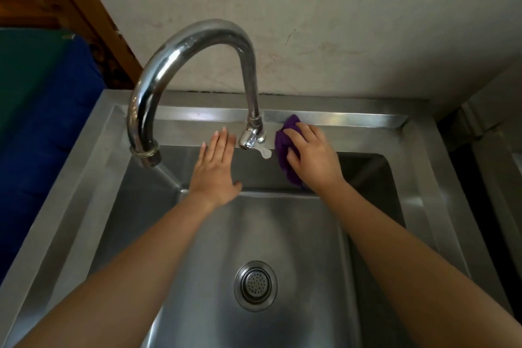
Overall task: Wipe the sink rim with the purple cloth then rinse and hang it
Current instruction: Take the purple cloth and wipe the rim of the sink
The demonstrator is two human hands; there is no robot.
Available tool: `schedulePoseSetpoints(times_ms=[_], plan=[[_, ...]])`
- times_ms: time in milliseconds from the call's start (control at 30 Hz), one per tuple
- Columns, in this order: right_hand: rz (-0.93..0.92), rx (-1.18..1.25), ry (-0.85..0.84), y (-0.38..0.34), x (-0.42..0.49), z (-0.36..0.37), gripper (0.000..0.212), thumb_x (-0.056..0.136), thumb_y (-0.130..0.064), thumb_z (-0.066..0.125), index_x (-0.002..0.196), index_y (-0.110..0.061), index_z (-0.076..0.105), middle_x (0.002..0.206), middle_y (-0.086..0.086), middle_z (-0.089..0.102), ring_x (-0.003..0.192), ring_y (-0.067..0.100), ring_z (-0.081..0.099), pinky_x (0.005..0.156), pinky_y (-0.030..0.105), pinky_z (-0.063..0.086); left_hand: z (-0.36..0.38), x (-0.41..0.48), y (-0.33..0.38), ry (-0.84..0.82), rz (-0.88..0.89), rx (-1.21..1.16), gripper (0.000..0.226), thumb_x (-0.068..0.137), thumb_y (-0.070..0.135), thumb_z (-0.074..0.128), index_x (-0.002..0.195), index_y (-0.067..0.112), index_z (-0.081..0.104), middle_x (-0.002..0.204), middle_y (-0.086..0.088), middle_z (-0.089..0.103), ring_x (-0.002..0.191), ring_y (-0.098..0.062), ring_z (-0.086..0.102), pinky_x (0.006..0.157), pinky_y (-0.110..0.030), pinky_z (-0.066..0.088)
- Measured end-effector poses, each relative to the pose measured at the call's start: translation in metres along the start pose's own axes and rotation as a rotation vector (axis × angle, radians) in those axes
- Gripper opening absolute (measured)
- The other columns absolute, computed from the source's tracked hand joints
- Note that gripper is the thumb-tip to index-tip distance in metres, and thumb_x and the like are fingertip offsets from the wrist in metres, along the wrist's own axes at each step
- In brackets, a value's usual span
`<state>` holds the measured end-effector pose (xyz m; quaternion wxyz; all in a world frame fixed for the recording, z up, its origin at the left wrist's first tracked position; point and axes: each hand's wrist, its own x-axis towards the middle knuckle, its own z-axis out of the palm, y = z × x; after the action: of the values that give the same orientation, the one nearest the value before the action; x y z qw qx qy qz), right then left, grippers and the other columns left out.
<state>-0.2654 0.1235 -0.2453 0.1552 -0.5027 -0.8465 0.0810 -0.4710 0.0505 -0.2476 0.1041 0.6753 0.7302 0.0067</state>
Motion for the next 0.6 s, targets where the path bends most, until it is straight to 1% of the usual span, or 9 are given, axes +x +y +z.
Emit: schedulePoseSetpoints(times_ms=[100, 167, 300, 367, 467, 600], plan=[[0.168, 0.0, 0.046, 0.029, -0.014, -0.013, 0.04, 0.09, -0.023, 0.052, 0.129, -0.016, 0.049, 0.136, 0.008, 0.05, 0.121, 0.027, 0.045, 0.093, 0.04, 0.047, -0.001, 0.0, 0.001, -0.008, -0.006, 0.014, 0.105, 0.077, 0.035, 0.064, 0.147, 0.013, -0.011, 0.157, -0.006, -0.018, 0.144, -0.02, -0.019, 0.118, -0.037, -0.009], [0.272, -0.026, 0.058, 0.051, -0.023, -0.024, 0.039, 0.089, -0.021, 0.052, 0.128, -0.015, 0.05, 0.135, 0.01, 0.051, 0.12, 0.029, 0.045, 0.093, 0.041, 0.045, -0.001, 0.001, 0.004, -0.005, -0.02, 0.024, 0.103, 0.078, 0.032, 0.063, 0.148, 0.013, -0.01, 0.157, -0.006, -0.017, 0.144, -0.02, -0.018, 0.118, -0.037, -0.01], [0.386, -0.104, 0.046, 0.092, -0.04, -0.048, 0.04, 0.089, -0.019, 0.051, 0.128, -0.01, 0.051, 0.131, 0.016, 0.054, 0.118, 0.035, 0.046, 0.095, 0.044, 0.042, 0.005, -0.007, 0.022, 0.065, -0.098, -0.003, 0.097, 0.079, 0.026, 0.061, 0.148, 0.008, -0.005, 0.158, -0.01, -0.011, 0.145, -0.022, -0.013, 0.119, -0.036, -0.007], [0.409, -0.131, 0.035, 0.101, -0.047, -0.052, 0.04, 0.09, -0.02, 0.051, 0.128, -0.01, 0.05, 0.13, 0.016, 0.054, 0.117, 0.035, 0.047, 0.095, 0.044, 0.043, 0.013, -0.017, 0.042, 0.083, -0.108, -0.016, 0.094, 0.082, 0.029, 0.058, 0.147, 0.005, -0.005, 0.158, -0.013, -0.009, 0.145, -0.025, -0.012, 0.119, -0.037, -0.007], [0.426, -0.137, 0.032, 0.102, -0.051, -0.054, 0.04, 0.09, -0.022, 0.05, 0.128, -0.011, 0.05, 0.13, 0.015, 0.054, 0.116, 0.035, 0.046, 0.095, 0.044, 0.042, 0.022, -0.029, 0.079, 0.084, -0.034, -0.042, 0.087, 0.089, 0.039, 0.049, 0.147, 0.007, -0.007, 0.158, -0.012, -0.009, 0.145, -0.025, -0.012, 0.118, -0.036, -0.009], [0.456, -0.139, 0.038, 0.105, -0.055, -0.055, 0.041, 0.09, -0.023, 0.049, 0.129, -0.012, 0.049, 0.13, 0.015, 0.053, 0.116, 0.034, 0.047, 0.095, 0.043, 0.041, 0.027, -0.021, 0.121, 0.11, 0.166, -0.027, 0.08, 0.094, 0.046, 0.038, 0.147, 0.011, -0.009, 0.157, -0.01, -0.015, 0.145, -0.023, -0.016, 0.118, -0.034, -0.009]])
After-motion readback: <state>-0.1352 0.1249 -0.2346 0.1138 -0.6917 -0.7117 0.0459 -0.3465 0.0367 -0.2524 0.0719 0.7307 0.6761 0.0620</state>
